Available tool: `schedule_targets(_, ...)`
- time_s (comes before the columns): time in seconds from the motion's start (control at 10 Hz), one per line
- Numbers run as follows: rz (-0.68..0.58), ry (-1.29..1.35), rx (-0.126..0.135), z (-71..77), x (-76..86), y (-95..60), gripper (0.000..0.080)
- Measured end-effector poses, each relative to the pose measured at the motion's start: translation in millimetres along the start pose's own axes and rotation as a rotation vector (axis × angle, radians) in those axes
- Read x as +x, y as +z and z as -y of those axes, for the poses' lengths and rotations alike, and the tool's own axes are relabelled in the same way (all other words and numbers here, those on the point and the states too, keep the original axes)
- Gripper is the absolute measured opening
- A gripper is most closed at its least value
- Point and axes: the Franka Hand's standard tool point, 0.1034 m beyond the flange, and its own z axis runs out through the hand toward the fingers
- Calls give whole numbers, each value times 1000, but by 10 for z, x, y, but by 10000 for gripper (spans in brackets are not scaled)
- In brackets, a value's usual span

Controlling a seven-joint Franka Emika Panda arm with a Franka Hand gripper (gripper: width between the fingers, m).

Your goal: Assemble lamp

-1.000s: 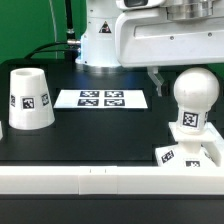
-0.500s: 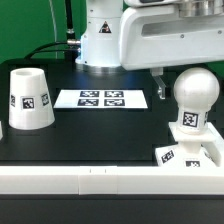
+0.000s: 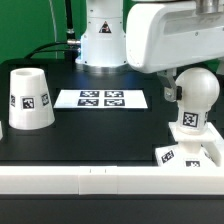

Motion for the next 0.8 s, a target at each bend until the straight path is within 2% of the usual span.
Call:
schedule_targets(0.2, 9, -179, -7, 26, -4, 19, 699)
schedule_targets(0.8, 60, -684, -60, -13, -15, 3, 699)
